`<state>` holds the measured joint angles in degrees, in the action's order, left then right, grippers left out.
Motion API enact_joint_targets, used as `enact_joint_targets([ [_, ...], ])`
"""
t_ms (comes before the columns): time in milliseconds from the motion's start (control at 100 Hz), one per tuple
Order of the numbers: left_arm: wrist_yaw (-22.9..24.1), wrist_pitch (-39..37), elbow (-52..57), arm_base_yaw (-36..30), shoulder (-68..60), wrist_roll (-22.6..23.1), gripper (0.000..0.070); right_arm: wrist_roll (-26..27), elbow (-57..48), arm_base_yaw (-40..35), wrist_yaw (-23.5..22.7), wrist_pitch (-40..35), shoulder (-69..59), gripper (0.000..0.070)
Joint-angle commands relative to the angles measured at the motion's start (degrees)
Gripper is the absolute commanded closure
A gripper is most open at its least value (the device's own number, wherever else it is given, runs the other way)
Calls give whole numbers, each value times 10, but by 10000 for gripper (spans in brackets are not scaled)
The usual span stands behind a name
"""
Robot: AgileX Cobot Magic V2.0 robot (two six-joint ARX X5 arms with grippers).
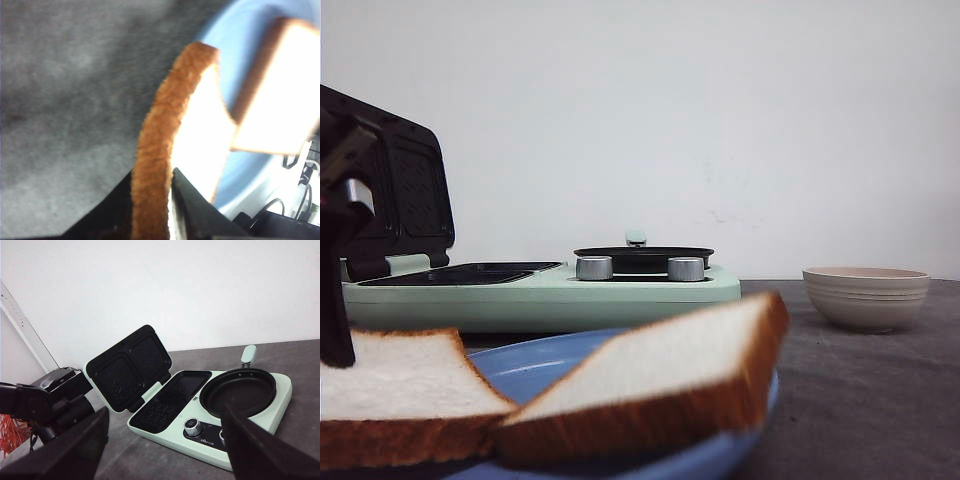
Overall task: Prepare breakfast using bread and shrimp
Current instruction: 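Reach the left gripper down and grasp the nearer bread slice's crust edge, then lift the bread slice with the left gripper toward the sandwich maker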
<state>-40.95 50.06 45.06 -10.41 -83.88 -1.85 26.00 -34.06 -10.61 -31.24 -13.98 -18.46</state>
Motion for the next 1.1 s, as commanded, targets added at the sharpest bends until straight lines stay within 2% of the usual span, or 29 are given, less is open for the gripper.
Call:
enact_joint_targets([
  [0, -1, 0, 3, -1, 8, 4, 700, 6, -8, -2, 4, 0, -2, 261],
  [120, -20, -6, 6, -1, 44, -9, 700, 5, -8, -2, 15, -3, -2, 261],
  [460, -25, -18, 43, -1, 128, -42, 700, -1, -8, -2, 17, -15, -2, 261],
  [750, -49, -117, 89, -3, 158, -139, 700, -8, -8, -3, 29, -15, -2, 261],
  [1010, -3, -276, 158, -6, 151, -264, 700, -13, -8, -2, 34, -15, -2, 261],
  [1090, 25, -305, 188, -6, 141, -283, 700, -16, -8, -2, 45, -16, -2, 261],
])
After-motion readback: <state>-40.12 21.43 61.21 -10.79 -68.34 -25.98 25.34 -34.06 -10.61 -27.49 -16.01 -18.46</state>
